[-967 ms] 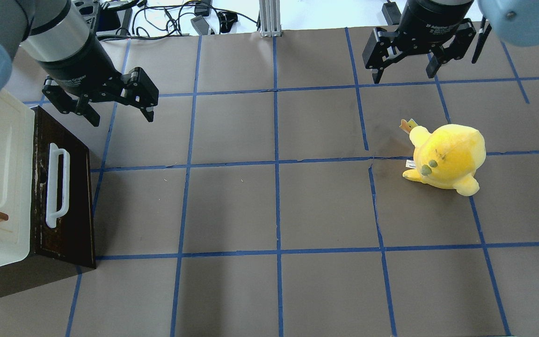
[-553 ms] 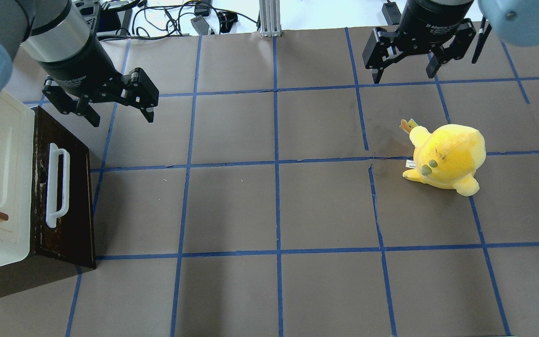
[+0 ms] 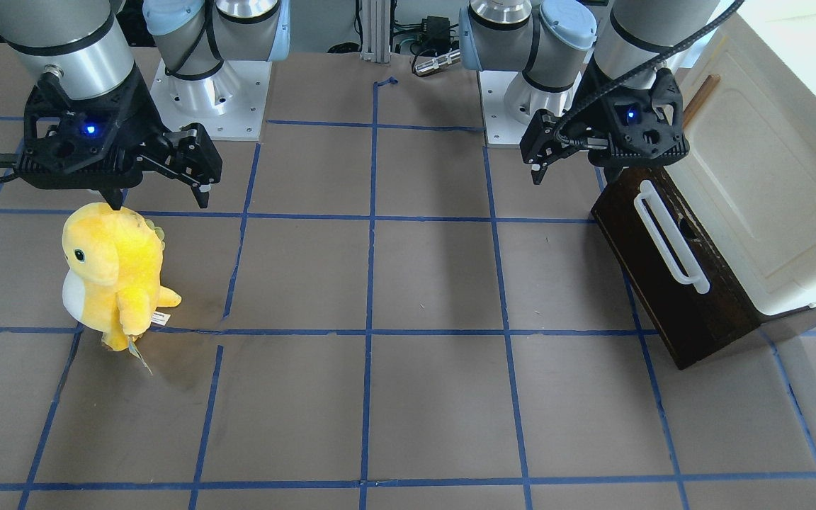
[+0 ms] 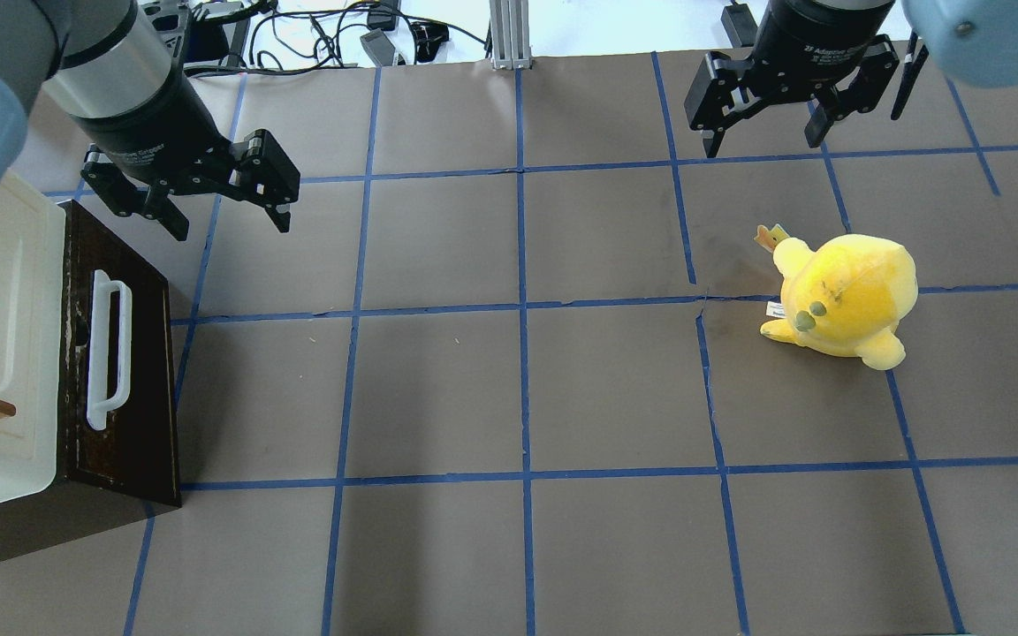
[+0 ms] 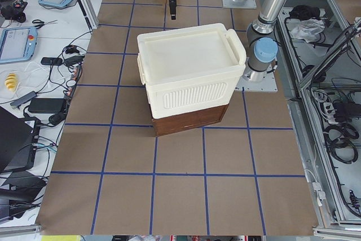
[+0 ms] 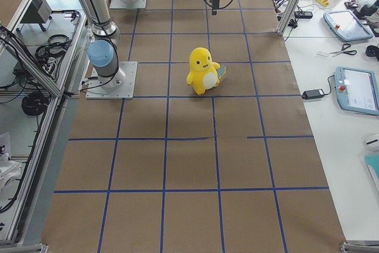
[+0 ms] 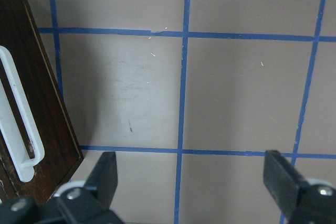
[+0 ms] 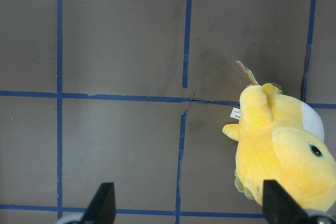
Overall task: Pull drawer sideways
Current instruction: 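Move the left gripper down to the white handle of the wooden drawer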
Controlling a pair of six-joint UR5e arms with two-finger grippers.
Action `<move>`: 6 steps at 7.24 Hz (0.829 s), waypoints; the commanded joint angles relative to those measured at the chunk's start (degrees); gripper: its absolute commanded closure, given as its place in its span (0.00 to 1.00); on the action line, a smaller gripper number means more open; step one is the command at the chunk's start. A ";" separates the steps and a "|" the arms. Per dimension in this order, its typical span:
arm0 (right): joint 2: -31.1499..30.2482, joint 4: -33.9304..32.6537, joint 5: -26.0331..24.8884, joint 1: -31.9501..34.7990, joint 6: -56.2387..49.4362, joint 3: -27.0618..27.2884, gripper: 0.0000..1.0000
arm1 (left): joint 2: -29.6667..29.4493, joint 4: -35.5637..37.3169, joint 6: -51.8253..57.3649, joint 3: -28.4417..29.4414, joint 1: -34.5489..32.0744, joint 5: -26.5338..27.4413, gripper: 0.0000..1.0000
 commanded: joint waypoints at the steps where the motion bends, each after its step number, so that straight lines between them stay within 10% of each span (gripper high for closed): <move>1: 0.00 0.00 0.00 0.00 0.00 0.00 0.00 | -2.86 0.41 0.15 -3.83 -0.16 8.15 0.00; 6: 0.00 0.00 0.00 0.00 0.00 0.00 0.00 | -10.59 0.59 -6.13 -12.19 -0.51 32.16 0.00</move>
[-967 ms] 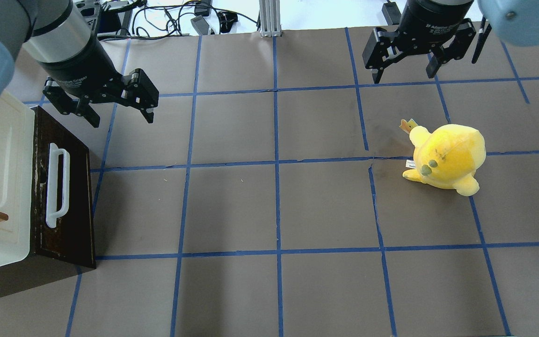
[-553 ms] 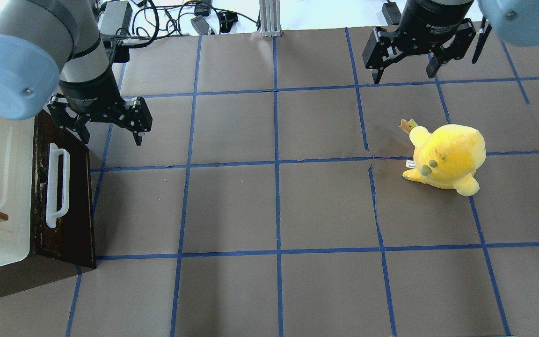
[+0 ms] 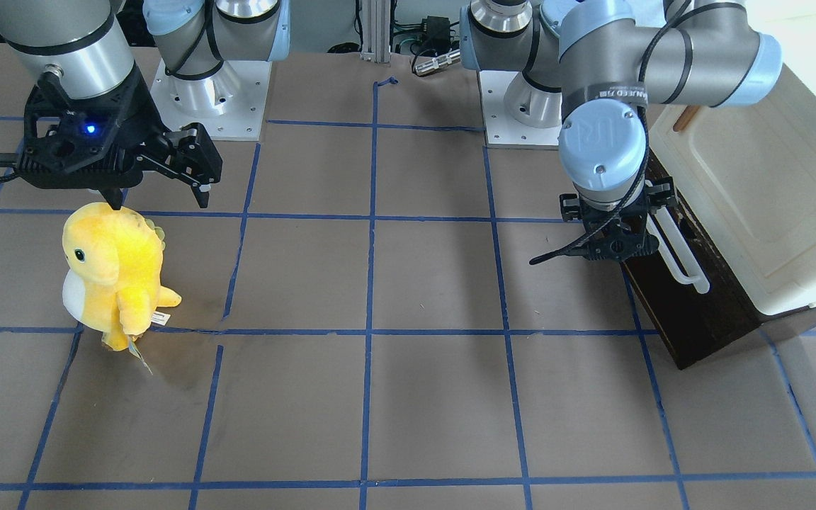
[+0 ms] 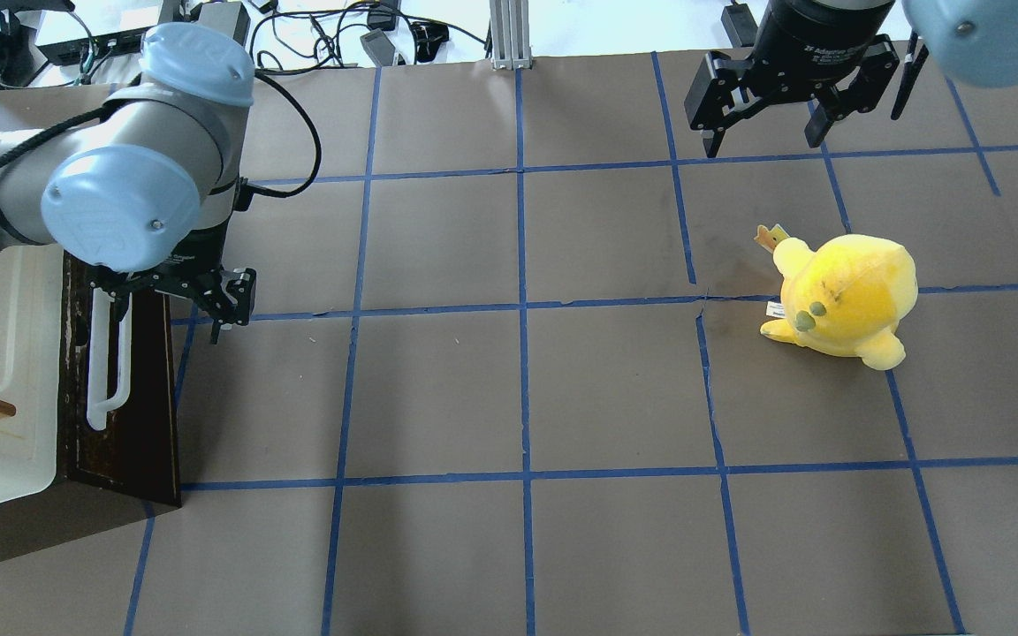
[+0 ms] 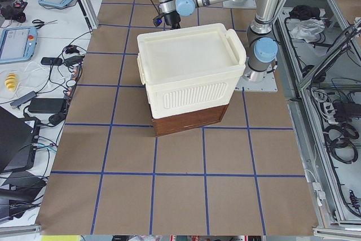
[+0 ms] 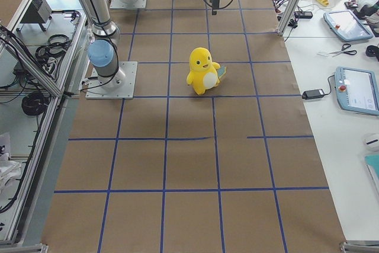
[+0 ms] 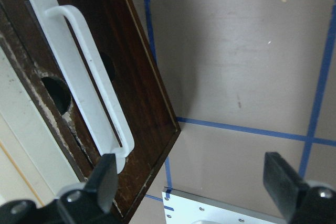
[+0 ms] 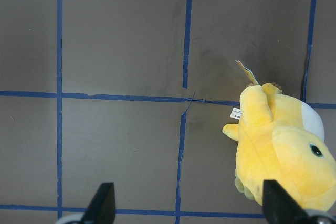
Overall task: Pull drawer sideways
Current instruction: 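Move the left gripper down to the white handle of the wooden drawer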
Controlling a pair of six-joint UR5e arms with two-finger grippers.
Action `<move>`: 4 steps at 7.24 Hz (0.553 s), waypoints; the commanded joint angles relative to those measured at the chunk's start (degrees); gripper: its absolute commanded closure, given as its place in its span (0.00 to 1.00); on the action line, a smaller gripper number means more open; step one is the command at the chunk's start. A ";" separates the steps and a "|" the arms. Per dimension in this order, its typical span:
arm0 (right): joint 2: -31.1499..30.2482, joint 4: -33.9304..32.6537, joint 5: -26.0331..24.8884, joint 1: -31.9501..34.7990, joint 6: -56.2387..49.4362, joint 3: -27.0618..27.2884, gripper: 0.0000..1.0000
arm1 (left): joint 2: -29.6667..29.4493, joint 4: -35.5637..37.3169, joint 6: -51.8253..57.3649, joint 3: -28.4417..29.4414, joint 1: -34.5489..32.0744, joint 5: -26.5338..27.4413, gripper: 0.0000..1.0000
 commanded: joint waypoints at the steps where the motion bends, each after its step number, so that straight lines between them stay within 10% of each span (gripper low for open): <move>1: 0.00 0.00 0.00 0.00 0.00 0.00 0.00 | -4.20 -0.03 -7.07 -1.61 -1.57 8.57 0.00; 4: 0.00 0.00 0.00 0.00 0.00 0.00 0.00 | -9.56 -0.55 -11.93 -2.40 -4.20 24.20 0.00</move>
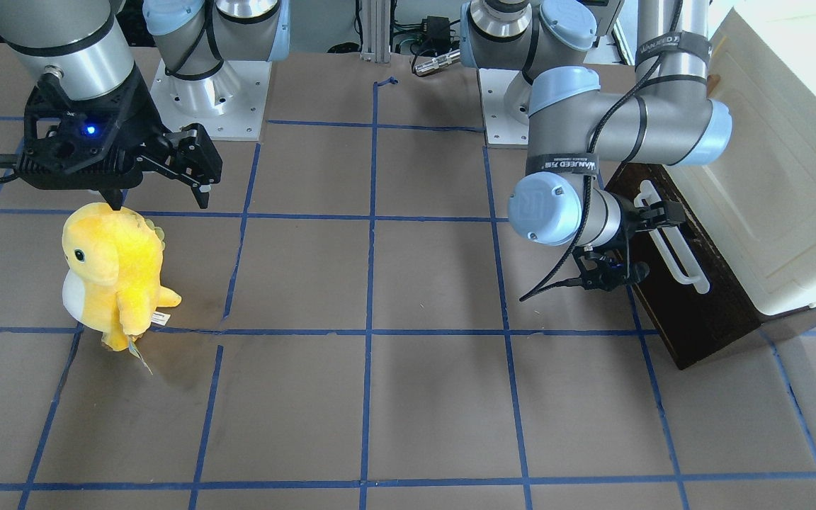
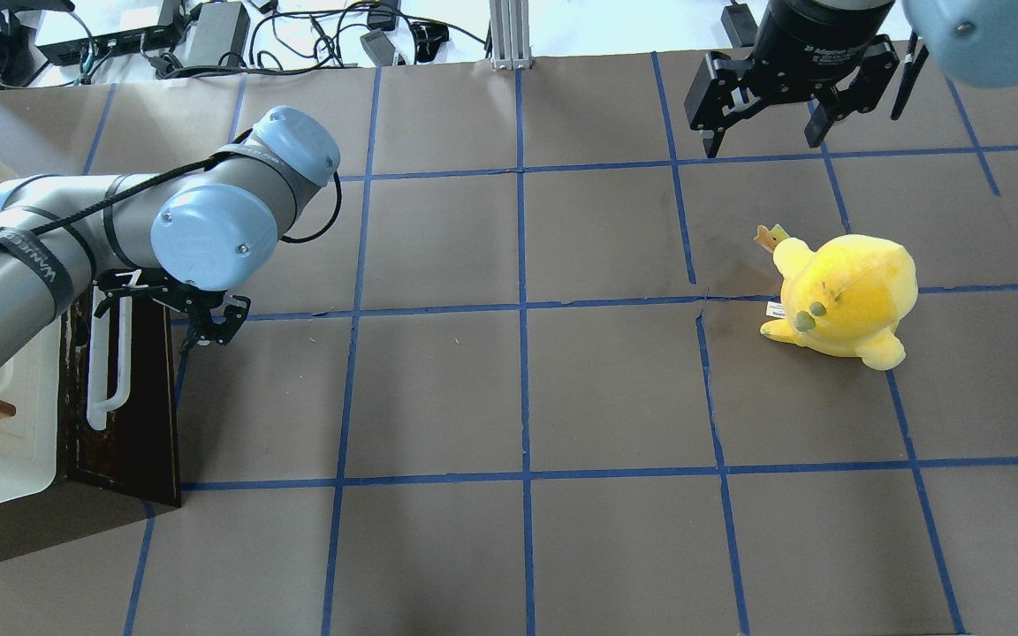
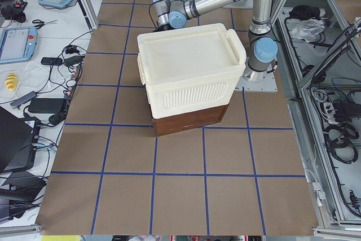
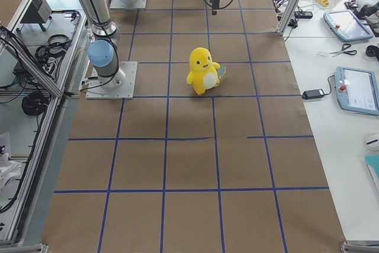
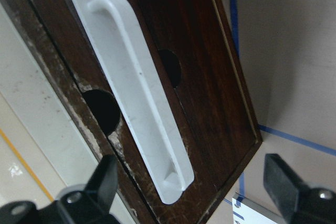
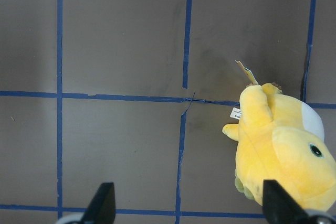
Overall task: Pull drawer sideways
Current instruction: 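Move the left gripper down to the white handle of the wooden drawer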
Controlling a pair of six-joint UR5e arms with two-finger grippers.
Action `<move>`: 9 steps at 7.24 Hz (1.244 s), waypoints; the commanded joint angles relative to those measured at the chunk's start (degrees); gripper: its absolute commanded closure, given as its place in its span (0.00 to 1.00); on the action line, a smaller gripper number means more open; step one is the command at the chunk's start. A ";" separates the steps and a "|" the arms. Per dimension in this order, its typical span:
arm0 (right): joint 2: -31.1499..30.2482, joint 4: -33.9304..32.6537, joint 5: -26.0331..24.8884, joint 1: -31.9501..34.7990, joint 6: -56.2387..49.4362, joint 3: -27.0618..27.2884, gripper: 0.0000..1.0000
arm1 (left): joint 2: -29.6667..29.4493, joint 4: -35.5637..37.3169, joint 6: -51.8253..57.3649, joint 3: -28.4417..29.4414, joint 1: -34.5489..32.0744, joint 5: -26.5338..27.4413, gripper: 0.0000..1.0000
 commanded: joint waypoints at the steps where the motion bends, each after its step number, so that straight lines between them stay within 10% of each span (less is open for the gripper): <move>1: 0.00 0.00 0.00 0.00 -0.09 0.00 0.00 | -3.27 -0.53 -1.90 -0.33 -1.58 10.38 0.00; 9: 0.00 0.00 0.00 0.00 0.00 0.00 0.00 | -6.62 -3.79 -3.92 -3.93 -1.59 16.40 0.17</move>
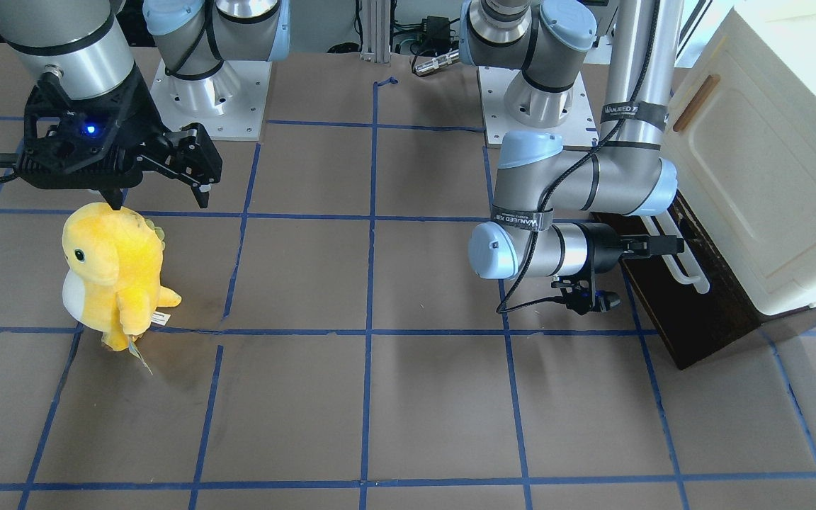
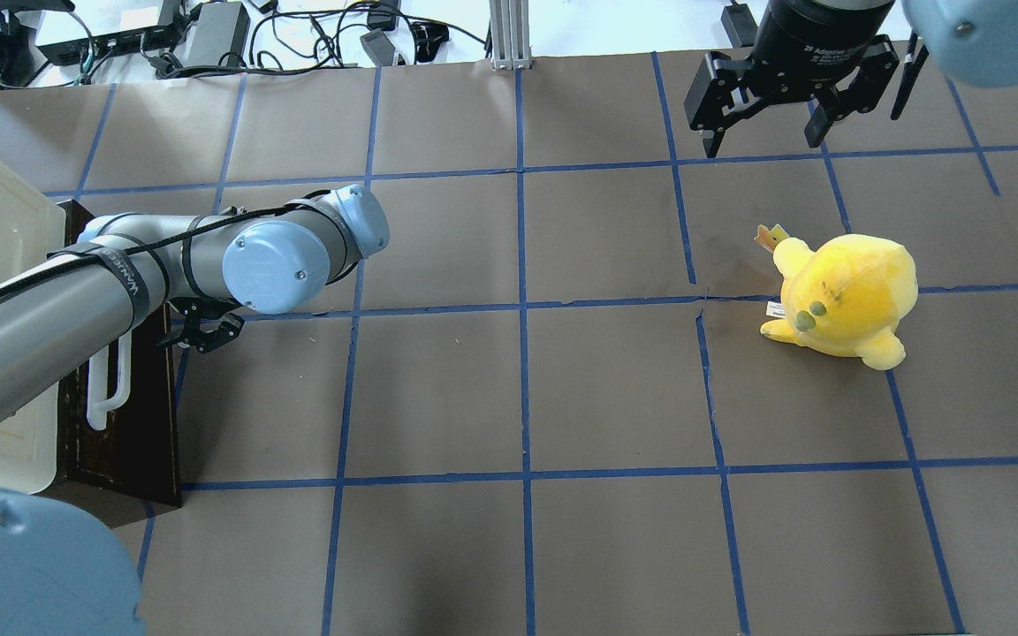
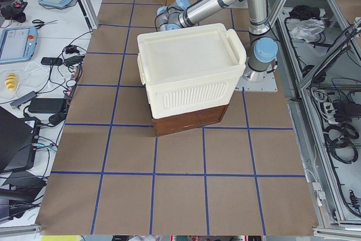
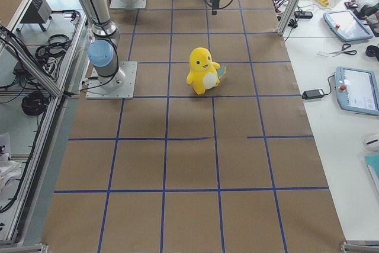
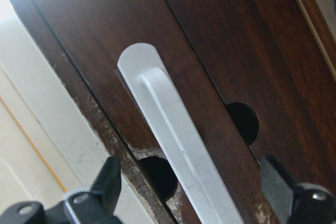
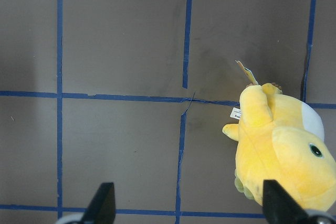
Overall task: Pull drawer sideways
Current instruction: 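Close the left gripper around the white drawer handle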
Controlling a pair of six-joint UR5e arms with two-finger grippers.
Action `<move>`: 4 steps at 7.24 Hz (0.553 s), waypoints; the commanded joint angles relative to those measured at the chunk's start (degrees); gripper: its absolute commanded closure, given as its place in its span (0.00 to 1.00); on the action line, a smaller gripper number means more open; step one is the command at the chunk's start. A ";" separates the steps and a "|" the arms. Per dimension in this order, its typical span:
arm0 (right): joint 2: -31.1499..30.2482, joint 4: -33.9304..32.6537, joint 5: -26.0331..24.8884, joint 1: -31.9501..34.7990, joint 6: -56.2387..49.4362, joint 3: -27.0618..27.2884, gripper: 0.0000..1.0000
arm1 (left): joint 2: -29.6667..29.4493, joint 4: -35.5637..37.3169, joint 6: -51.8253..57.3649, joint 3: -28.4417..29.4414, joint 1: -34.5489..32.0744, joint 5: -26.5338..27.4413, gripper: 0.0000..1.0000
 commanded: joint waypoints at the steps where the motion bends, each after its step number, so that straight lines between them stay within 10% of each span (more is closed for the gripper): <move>1: 0.00 0.00 0.00 0.00 0.00 0.00 0.00 | 0.54 -0.27 0.29 -0.72 0.00 -0.29 0.17; 4: 0.00 0.00 0.00 0.00 0.00 0.00 0.00 | 0.72 -0.62 -0.23 -0.72 0.09 -0.99 0.15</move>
